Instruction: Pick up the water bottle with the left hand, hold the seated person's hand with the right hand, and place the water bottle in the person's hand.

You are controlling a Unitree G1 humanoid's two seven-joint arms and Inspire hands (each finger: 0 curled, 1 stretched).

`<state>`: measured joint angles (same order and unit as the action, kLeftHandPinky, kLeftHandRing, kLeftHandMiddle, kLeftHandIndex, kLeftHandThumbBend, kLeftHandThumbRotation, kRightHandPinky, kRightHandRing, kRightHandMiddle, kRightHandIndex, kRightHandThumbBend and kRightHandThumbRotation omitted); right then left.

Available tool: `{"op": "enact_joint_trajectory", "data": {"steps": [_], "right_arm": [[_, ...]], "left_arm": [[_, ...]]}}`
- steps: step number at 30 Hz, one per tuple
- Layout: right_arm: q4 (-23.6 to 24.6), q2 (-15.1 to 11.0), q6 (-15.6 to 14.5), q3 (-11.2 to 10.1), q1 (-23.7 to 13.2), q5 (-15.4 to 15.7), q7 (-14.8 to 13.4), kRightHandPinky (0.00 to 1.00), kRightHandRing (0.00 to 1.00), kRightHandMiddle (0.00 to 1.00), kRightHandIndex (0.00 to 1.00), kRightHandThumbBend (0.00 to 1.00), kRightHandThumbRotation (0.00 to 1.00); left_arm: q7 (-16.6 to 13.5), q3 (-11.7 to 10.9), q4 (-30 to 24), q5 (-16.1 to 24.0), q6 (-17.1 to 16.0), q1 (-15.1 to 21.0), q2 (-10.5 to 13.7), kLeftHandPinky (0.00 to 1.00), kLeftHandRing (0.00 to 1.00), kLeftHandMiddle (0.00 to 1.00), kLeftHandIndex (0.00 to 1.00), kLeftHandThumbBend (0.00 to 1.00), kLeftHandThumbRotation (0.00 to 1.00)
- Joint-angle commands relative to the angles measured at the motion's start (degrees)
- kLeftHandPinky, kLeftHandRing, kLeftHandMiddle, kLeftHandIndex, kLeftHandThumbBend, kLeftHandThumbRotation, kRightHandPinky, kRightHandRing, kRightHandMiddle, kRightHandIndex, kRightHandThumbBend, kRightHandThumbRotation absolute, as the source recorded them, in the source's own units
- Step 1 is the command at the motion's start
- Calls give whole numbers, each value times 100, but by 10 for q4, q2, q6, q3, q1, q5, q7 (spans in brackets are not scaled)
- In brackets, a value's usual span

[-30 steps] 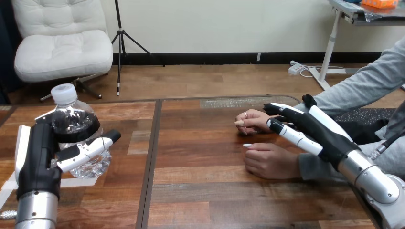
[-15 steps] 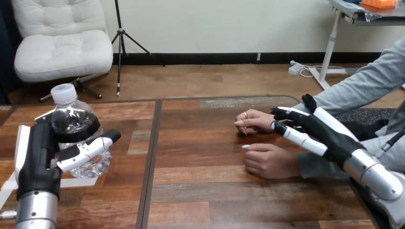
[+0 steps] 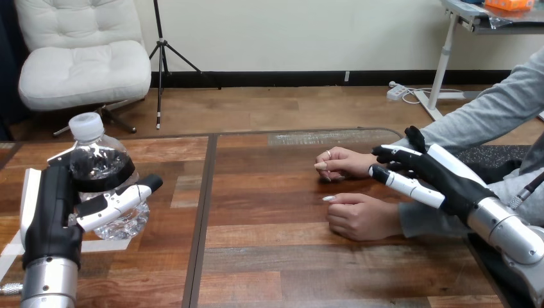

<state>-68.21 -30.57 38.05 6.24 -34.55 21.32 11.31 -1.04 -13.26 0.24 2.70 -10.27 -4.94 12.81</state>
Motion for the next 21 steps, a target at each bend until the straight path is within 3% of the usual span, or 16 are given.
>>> {"op": "enact_joint_trajectory", "data": {"steps": [1,6,12,21], "right_arm": [[-5,-19,-5,7,-60,6,-13,81,87,89,89,77,95],[-8,-23,-6,11,-62,10,-15,81,87,89,89,75,93],[-13,-30,-18,16,-67,21,-14,80,87,89,90,75,91],[-15,-42,-23,30,-73,32,-17,80,88,90,91,82,88]], "left_arm": [[-1,-2,-37,2,-13,32,11,31,37,40,41,72,0],[-3,-1,-33,7,-20,32,13,31,36,40,41,72,0],[1,-3,-42,-4,-6,30,8,31,37,40,41,71,0],[2,-4,-38,-4,-12,30,11,31,37,40,41,71,0]]}}
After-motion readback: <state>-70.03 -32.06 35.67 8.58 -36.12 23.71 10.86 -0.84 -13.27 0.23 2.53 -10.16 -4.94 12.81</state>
